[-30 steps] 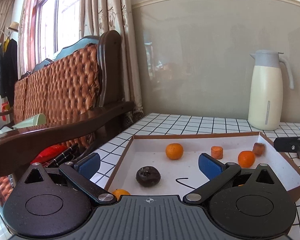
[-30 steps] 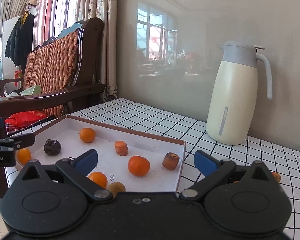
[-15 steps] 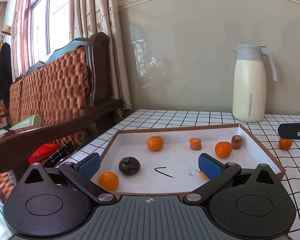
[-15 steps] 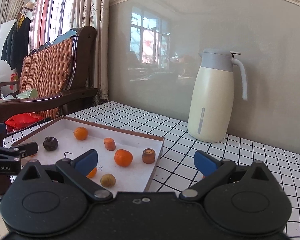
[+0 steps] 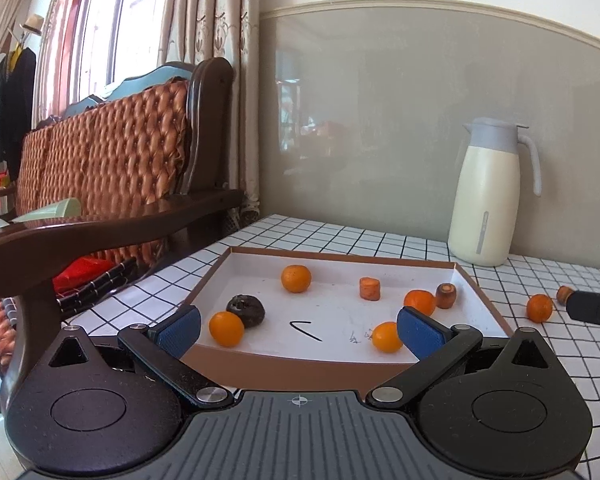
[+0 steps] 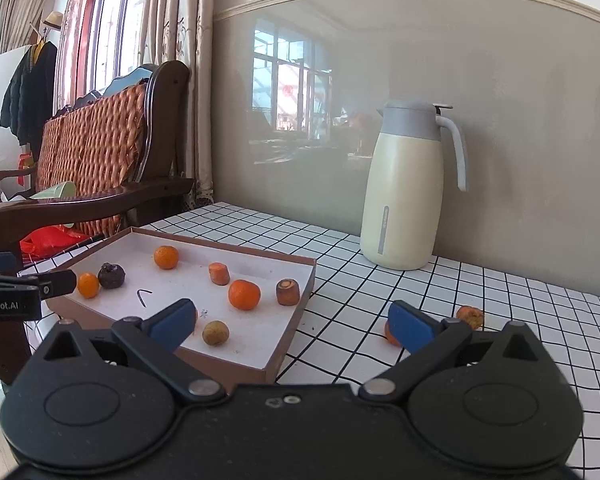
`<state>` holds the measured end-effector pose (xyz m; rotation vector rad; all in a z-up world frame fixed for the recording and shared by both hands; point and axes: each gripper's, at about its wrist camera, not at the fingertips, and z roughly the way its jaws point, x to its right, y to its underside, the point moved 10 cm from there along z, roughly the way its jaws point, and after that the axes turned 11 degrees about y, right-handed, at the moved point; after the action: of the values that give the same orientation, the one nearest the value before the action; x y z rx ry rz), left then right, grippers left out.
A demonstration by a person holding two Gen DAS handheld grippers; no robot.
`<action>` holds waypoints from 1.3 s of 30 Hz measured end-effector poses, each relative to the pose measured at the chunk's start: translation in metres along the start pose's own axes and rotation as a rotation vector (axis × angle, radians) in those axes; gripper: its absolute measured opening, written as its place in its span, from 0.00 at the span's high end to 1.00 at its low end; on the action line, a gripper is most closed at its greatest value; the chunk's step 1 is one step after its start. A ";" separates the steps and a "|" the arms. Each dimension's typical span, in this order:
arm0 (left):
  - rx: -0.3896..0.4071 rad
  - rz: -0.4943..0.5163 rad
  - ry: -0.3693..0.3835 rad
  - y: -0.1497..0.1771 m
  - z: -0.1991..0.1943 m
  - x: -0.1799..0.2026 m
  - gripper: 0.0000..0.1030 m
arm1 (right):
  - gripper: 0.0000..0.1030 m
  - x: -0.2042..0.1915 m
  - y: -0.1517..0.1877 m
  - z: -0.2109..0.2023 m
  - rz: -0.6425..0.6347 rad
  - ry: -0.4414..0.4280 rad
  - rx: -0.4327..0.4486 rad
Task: Organize fruits
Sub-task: 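Withdraw both open tools from the box toward the last orange and carrot piece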
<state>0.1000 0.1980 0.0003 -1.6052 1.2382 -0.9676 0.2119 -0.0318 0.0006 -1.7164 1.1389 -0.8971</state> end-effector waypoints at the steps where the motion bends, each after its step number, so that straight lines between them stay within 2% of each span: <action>1: 0.014 -0.003 0.007 -0.001 -0.003 0.002 0.00 | 0.06 0.001 0.001 -0.003 -0.005 0.006 0.003; 4: 0.060 0.016 0.024 -0.006 -0.011 0.011 0.00 | 0.06 0.004 0.004 -0.011 0.000 -0.003 -0.010; 12: 0.064 0.099 0.058 -0.004 -0.012 0.045 0.00 | 0.06 0.038 0.016 -0.026 0.056 0.036 -0.033; 17: 0.063 0.076 0.110 -0.003 -0.011 0.068 0.00 | 0.06 0.062 0.022 -0.032 0.076 0.082 -0.049; 34: 0.061 0.191 0.297 0.007 0.015 0.198 0.00 | 0.14 0.146 0.044 -0.045 0.078 0.223 -0.048; 39: 0.042 0.205 0.319 0.008 0.036 0.228 0.00 | 0.26 0.169 0.039 -0.033 0.113 0.263 -0.051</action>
<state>0.1781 -0.0190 -0.0029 -1.2943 1.5541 -1.1384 0.2249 -0.2081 -0.0069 -1.5887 1.4287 -1.0526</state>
